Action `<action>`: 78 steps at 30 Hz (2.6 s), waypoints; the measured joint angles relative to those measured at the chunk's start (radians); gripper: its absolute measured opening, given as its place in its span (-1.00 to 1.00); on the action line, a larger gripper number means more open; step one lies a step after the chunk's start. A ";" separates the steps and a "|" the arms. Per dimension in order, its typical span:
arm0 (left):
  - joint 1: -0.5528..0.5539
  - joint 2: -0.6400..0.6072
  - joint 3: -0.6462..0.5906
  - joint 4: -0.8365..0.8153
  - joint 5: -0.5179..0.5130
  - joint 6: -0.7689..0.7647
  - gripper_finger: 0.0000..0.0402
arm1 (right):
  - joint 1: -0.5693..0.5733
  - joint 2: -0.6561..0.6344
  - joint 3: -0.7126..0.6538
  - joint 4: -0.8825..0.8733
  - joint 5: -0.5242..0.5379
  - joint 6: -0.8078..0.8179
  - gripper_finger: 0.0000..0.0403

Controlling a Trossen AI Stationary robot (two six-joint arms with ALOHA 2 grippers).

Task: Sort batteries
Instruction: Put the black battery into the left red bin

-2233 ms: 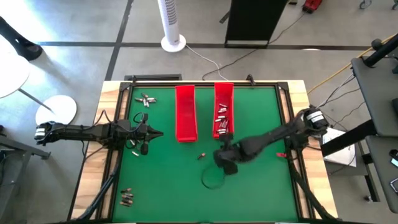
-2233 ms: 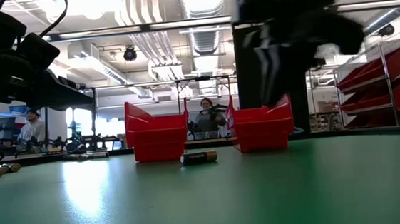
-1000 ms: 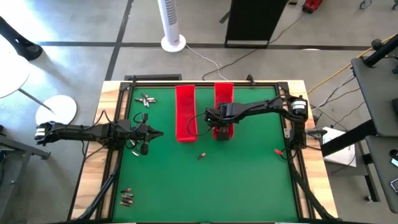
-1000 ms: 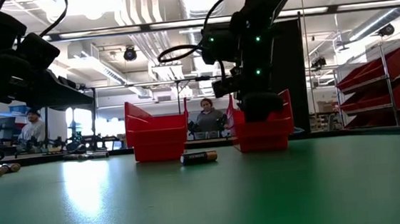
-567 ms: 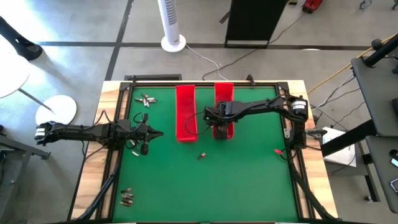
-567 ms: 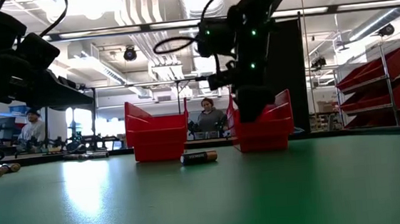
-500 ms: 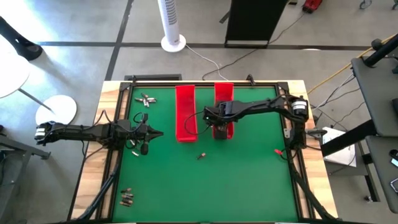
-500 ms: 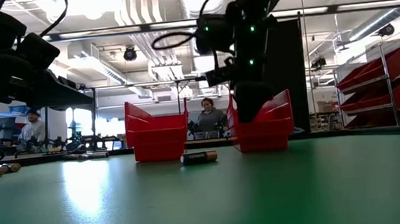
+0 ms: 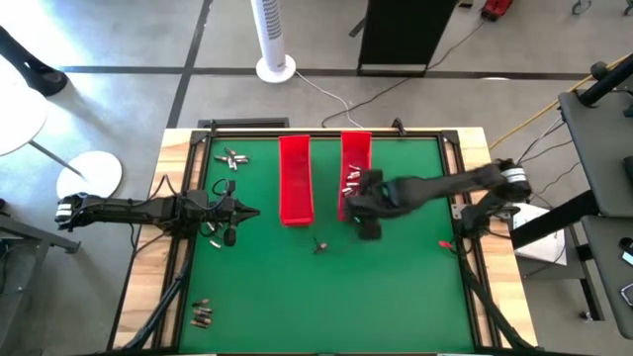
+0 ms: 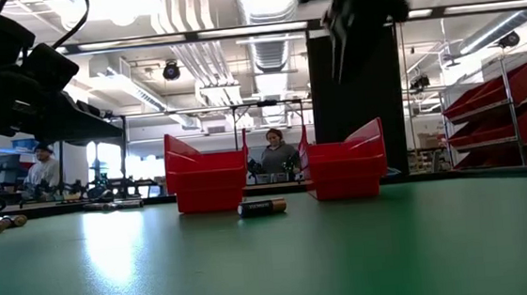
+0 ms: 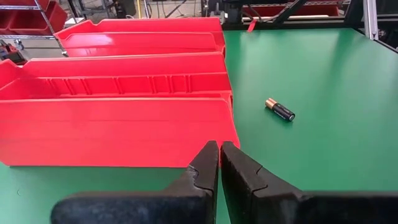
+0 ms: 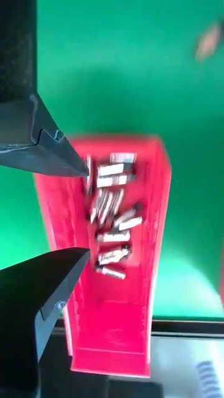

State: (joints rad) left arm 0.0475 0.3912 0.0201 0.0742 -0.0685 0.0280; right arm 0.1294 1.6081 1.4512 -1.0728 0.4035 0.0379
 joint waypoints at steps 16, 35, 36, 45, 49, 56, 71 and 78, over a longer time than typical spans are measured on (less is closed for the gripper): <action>0.000 0.000 0.000 0.000 0.000 0.000 -1.00 | 0.530 -0.116 -0.293 0.583 -0.003 0.090 -0.20; 0.000 0.000 0.000 0.000 0.000 0.000 -1.00 | 0.397 -0.078 -0.635 1.357 0.001 0.015 -0.10; 0.000 0.000 0.000 0.000 0.000 0.000 -1.00 | 0.390 -0.066 -0.636 1.374 0.001 -0.007 -0.11; 0.000 0.000 0.000 0.006 -0.020 0.127 -1.00 | 0.345 0.133 -0.619 1.648 -0.001 -0.149 -0.21; 0.000 0.000 0.000 0.063 -0.024 0.170 -1.00 | 0.328 0.208 -0.581 1.654 -0.002 -0.170 -0.25; 0.000 0.000 0.000 0.168 0.006 -0.277 -1.00 | 0.315 0.237 -0.529 1.623 0.008 -0.212 -0.31; -0.015 0.042 0.000 0.375 -0.023 -0.523 -1.00 | 0.322 0.173 -0.548 1.442 0.192 -0.026 -0.44; -0.137 0.164 0.000 0.675 -0.048 -0.436 -1.00 | 0.325 0.202 -0.586 1.457 0.192 0.024 -0.54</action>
State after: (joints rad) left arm -0.0892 0.5552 0.0200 0.7495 -0.1160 -0.4081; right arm 0.4543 1.8098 0.8653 0.3846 0.5956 0.0624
